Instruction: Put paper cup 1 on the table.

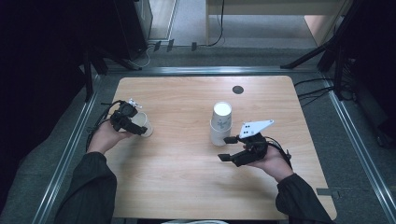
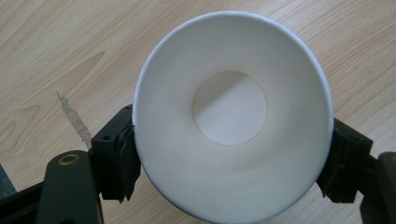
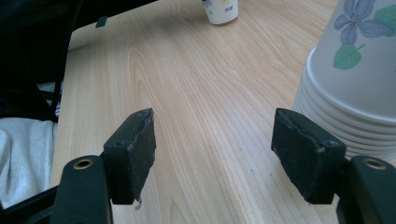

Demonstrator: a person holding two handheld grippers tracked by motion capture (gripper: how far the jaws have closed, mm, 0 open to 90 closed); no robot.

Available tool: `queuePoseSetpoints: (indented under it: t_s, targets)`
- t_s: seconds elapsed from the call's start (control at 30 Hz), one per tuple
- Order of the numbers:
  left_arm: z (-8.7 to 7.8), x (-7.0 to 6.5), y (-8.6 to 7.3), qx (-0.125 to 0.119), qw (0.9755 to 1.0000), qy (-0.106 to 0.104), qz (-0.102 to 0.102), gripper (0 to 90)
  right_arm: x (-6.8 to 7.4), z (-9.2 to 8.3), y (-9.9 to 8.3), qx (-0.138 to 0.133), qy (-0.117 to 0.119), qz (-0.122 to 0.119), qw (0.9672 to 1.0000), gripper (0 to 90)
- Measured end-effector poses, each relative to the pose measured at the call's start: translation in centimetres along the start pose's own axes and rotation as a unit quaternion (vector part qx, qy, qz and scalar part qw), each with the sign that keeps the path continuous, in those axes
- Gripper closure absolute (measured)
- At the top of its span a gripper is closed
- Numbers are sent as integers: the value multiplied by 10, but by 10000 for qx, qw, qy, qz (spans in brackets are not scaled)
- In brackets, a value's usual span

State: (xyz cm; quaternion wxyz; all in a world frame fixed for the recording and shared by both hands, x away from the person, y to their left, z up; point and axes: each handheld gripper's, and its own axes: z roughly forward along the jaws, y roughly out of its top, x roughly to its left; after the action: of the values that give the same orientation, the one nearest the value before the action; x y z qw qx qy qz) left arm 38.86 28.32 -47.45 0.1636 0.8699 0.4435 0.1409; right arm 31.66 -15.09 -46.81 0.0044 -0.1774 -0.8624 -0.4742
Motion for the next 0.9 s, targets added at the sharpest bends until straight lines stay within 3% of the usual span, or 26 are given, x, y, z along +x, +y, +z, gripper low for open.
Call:
queuePoseSetpoints:
  t_s: [0.33, 0.9]
  targets:
    - [1, 1, 1, 21, 9999, 0, -105, 210, 1, -1, -1, 4, 8, 6, 10000, 312]
    - [4, -1, 4, 64, 9999, -56, -106, 174, 1, -1, -1, 0, 1, 19, 10000, 312]
